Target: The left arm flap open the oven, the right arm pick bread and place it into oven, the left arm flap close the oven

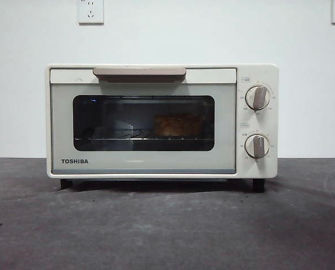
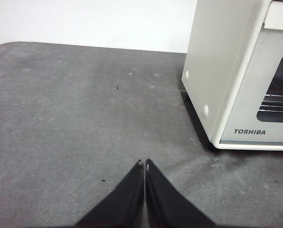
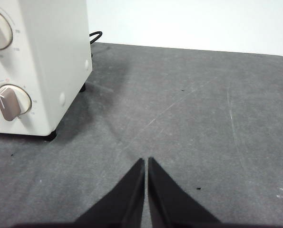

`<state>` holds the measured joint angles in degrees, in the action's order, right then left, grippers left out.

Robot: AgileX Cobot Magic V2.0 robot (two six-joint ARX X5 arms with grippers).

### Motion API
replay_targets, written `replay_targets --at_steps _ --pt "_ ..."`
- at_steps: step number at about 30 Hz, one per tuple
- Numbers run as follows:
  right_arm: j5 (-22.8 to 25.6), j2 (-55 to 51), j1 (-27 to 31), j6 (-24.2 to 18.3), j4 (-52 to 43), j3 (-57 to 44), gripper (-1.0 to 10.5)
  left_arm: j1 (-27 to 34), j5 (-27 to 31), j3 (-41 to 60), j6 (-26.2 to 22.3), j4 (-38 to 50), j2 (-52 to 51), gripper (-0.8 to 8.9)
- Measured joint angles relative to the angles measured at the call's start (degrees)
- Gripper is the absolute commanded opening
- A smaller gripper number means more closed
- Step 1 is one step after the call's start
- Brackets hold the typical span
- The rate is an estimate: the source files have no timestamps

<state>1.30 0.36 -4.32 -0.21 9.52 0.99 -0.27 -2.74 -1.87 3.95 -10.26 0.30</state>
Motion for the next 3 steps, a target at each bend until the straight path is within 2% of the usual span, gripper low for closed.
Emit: replay_targets --at_steps 3 --pt "0.0 0.0 0.0 0.0 0.0 0.0 0.1 0.0 0.0 0.0 0.0 0.0 0.0 0.09"
